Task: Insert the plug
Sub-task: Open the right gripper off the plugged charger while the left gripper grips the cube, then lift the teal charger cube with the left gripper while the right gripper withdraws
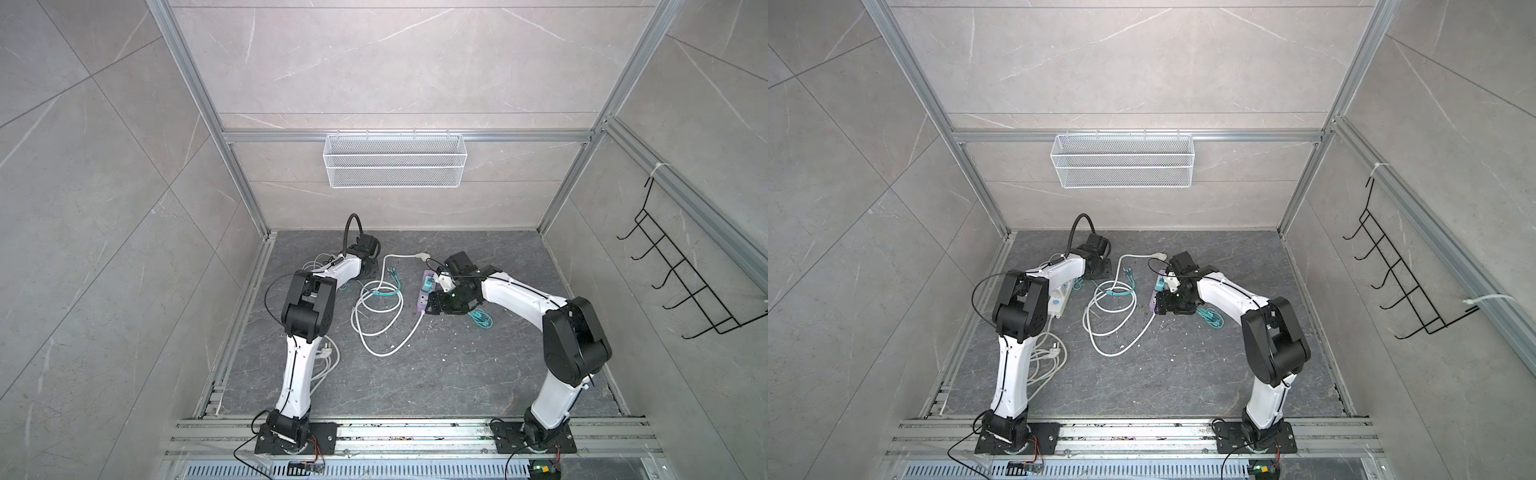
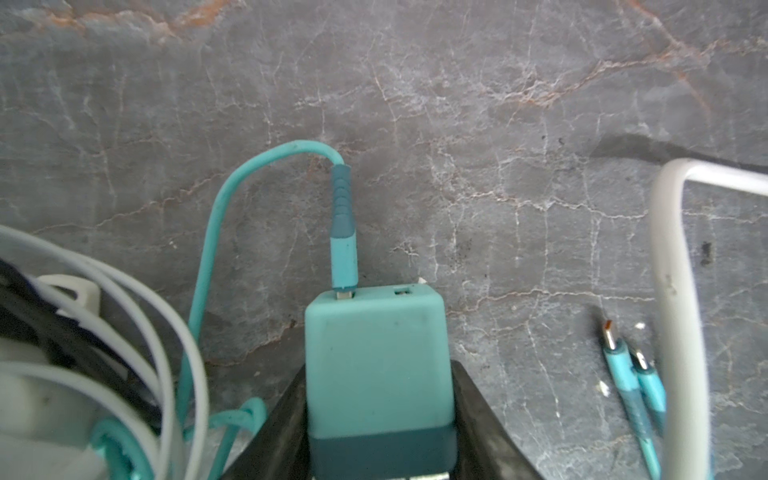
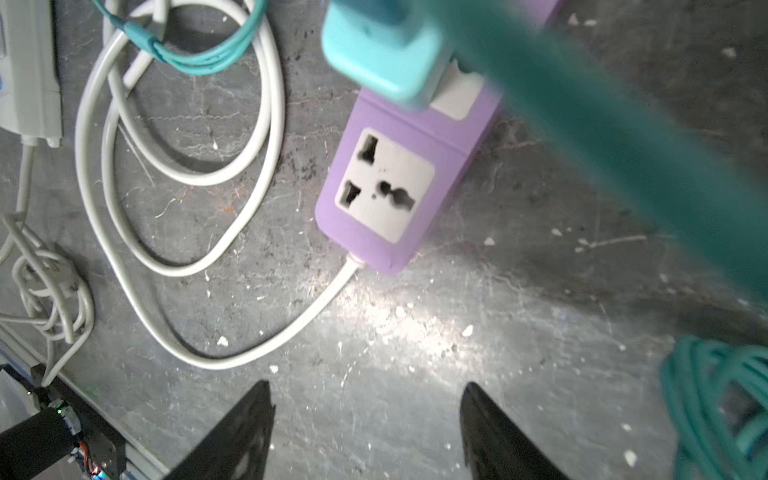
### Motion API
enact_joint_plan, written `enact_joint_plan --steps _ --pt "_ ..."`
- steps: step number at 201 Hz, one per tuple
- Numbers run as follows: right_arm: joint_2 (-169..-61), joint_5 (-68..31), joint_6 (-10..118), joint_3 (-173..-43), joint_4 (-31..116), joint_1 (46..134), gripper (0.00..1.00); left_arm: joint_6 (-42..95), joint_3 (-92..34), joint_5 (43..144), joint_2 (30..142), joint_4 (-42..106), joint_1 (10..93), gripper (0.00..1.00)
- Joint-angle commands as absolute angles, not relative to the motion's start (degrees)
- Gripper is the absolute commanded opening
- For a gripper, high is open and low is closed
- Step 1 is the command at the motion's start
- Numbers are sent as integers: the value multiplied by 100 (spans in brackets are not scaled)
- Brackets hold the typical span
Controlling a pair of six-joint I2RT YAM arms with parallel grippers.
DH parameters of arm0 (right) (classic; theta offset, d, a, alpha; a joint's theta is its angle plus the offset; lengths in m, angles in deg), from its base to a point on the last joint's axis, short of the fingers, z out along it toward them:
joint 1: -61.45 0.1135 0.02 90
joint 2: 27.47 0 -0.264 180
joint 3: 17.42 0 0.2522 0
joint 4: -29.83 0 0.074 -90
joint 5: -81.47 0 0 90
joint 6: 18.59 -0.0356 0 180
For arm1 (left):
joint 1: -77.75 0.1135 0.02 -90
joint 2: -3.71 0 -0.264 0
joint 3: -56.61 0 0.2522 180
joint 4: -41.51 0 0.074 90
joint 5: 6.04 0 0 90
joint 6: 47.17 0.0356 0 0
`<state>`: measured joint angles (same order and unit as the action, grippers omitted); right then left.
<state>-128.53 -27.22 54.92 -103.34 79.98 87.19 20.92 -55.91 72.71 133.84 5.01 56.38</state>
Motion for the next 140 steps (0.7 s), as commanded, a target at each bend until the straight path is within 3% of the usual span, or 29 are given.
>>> enact_joint_plan --steps 1,52,140 --pt "-12343 -2918 5436 -10121 8096 8704 72 2372 -5523 7421 13324 710 5671 25" --pt "-11736 -3222 5636 -9876 8222 8703 72 3066 -5238 7624 13019 975 5582 20" --pt "-11700 -2874 5647 -9978 8407 8692 72 3387 -4904 7939 12538 1239 5561 15"
